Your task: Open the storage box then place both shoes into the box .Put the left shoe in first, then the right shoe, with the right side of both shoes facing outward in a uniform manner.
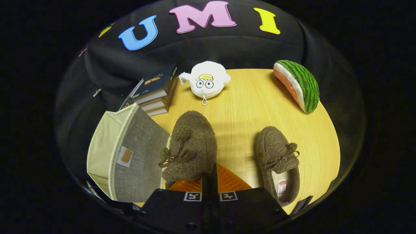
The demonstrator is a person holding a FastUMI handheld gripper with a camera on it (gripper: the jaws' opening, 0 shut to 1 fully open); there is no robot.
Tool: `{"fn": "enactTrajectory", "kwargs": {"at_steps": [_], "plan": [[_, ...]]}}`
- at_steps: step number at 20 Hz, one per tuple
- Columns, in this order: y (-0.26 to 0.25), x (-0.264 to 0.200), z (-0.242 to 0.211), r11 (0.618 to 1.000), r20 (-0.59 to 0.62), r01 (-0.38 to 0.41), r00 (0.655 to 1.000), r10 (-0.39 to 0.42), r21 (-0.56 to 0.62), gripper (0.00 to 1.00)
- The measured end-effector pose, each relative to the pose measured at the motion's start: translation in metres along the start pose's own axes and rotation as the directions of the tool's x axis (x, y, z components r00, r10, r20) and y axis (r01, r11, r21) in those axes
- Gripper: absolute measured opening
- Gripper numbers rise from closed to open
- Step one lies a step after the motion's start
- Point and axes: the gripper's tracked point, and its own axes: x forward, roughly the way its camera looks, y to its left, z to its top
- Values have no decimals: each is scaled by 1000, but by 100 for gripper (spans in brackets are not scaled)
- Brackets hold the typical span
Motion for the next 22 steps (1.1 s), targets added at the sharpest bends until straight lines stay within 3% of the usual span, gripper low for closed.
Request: {"fn": "enactTrajectory", "kwargs": {"at_steps": [6, 14, 18, 22], "plan": [[62, -65, 60, 984, 103, -144, 986, 134, 101, 5], [175, -78, 82, 932, 122, -318, 946, 300, 175, 5], [220, -55, 72, 917, 132, -338, 940, 316, 213, 5], [246, -24, 39, 926, 84, -307, 951, 296, 218, 5]]}}
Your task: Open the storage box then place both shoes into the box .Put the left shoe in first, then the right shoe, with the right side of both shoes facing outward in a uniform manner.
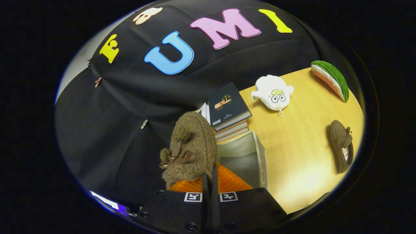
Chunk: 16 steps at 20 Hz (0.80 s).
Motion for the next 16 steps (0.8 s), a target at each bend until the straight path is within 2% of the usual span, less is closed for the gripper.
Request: {"fn": "enactTrajectory", "kwargs": {"at_steps": [6, 16], "plan": [[-7, 35, -34, 997, -60, 68, 996, -65, 48, 5], [-23, 61, -65, 991, -124, 129, 984, -124, 32, 5]]}}
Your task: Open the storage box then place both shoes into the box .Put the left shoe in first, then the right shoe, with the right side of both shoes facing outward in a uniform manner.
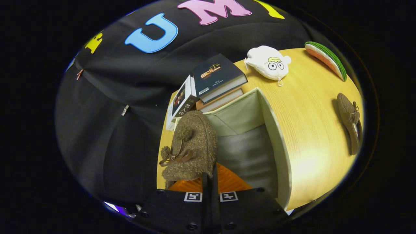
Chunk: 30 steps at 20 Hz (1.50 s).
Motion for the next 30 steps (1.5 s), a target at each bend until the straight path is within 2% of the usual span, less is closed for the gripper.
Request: {"fn": "enactTrajectory", "kwargs": {"at_steps": [4, 6, 8, 10, 11, 14, 16, 19, 22, 24, 27, 30], "plan": [[-5, 12, -8, 1000, -42, 27, 999, -28, -9, 5], [0, 12, -13, 1000, -74, 9, 997, -9, -2, 9], [6, 9, -9, 1000, -49, -7, 999, 7, -5, 55], [23, -4, -5, 998, -25, -63, 998, 63, 3, 100], [29, -13, -1, 997, -17, -80, 997, 80, -2, 97], [37, -47, 16, 991, 26, -124, 992, 125, -57, 98], [24, -71, 41, 983, 153, -108, 980, 131, -147, 99], [-11, -109, 60, 966, 269, -48, 956, 119, -255, 98], [-57, -147, 79, 959, 339, 27, 938, 74, -283, 98], [-92, -167, 95, 952, 404, 90, 914, 37, -291, 98], [-171, -184, 110, 925, 466, 254, 879, -99, -284, 98], [-237, -198, 115, 911, 459, 327, 869, -184, -253, 98]]}}
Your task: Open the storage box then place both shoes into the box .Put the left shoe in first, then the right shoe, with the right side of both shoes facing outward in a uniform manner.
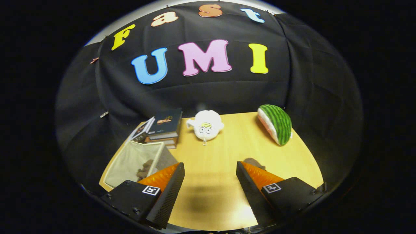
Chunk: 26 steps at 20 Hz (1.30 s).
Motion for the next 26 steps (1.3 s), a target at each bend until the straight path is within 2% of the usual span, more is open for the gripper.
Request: {"fn": "enactTrajectory", "kwargs": {"at_steps": [2, 6, 12, 16, 22, 24, 25, 26], "plan": [[-41, 4, -13, 999, -39, 44, 998, -44, -15, 98], [-100, 12, -37, 997, -114, 61, 991, -67, -51, 99], [-155, 52, -91, 988, -288, -29, 957, -15, -150, 98], [-166, 79, -116, 980, -403, -92, 915, 14, -175, 99], [-147, 111, -132, 986, -487, -146, 869, 90, -79, 99], [-147, 119, -138, 987, -504, -146, 859, 89, -74, 89], [-146, 120, -140, 988, -512, -142, 854, 91, -61, 72], [-144, 122, -142, 990, -520, -138, 848, 97, -40, 61]]}}
